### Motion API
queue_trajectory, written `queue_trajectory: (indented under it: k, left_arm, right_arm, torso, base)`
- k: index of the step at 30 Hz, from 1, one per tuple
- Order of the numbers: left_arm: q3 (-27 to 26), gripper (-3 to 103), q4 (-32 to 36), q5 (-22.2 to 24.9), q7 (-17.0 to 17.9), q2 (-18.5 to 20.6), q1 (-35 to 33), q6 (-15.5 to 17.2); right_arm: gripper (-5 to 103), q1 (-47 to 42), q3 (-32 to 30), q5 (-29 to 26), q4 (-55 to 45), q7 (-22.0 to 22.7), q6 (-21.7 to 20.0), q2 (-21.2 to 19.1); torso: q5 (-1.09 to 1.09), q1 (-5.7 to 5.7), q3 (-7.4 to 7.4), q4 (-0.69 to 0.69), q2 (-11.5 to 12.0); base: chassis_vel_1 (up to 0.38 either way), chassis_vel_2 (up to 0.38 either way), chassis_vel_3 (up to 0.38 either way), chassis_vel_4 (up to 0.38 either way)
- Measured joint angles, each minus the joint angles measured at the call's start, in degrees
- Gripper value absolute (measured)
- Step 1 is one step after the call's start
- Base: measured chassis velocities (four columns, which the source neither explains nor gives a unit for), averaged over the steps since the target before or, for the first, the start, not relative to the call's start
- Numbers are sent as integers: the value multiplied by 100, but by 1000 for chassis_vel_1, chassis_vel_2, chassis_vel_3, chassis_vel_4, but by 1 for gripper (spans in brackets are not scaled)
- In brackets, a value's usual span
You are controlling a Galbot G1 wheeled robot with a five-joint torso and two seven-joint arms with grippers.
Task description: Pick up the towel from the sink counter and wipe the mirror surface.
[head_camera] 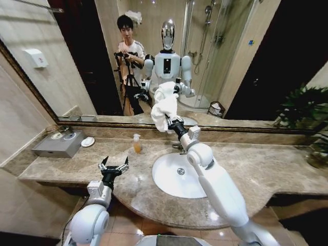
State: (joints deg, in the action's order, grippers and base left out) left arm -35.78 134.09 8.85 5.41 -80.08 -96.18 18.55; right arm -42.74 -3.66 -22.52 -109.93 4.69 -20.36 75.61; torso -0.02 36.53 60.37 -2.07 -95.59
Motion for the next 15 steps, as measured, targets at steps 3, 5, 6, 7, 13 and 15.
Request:
queue_trajectory:
  k: [3, 5, 6, 7, 13, 15]
  left_arm:
    - [-1, 100, 0, 0, 0, 1, 0, 0]
    - [0, 100, 0, 0, 0, 1, 0, 0]
    - [-1, 100, 0, 0, 0, 1, 0, 0]
    - [-1, 100, 0, 0, 0, 1, -1, 0]
    - [0, 100, 0, 0, 0, -1, 0, 0]
    - [1, 100, 0, 0, 0, -1, 0, 0]
  right_arm:
    - [10, -4, 56, -15, 7, 63, 80, 38]
    - [10, -5, 75, -25, 13, 86, 102, 57]
    - [10, -5, 77, -25, 14, 87, 103, 59]
    - [10, -11, 125, -51, 15, 106, 113, 98]
    - [10, 433, 415, -255, 493, 370, 165, 241]
    - [10, 752, 507, -311, 709, 502, 186, 348]
  torso:
    - [2, -1, 0, 1, 0]
    - [-2, -1, 0, 2, -1]
    - [-3, -1, 0, 1, 0]
    - [0, -1, 0, 0, 0]
    - [2, -2, 0, 4, 0]
    - [2, -1, 0, 2, 0]
  base:
    - [119, 140, -119, -126]
    - [103, 99, -93, -112]
    - [103, 99, -93, -112]
    - [35, 76, -38, -10]
    - [0, 0, 0, 0]
    - [0, 0, 0, 0]
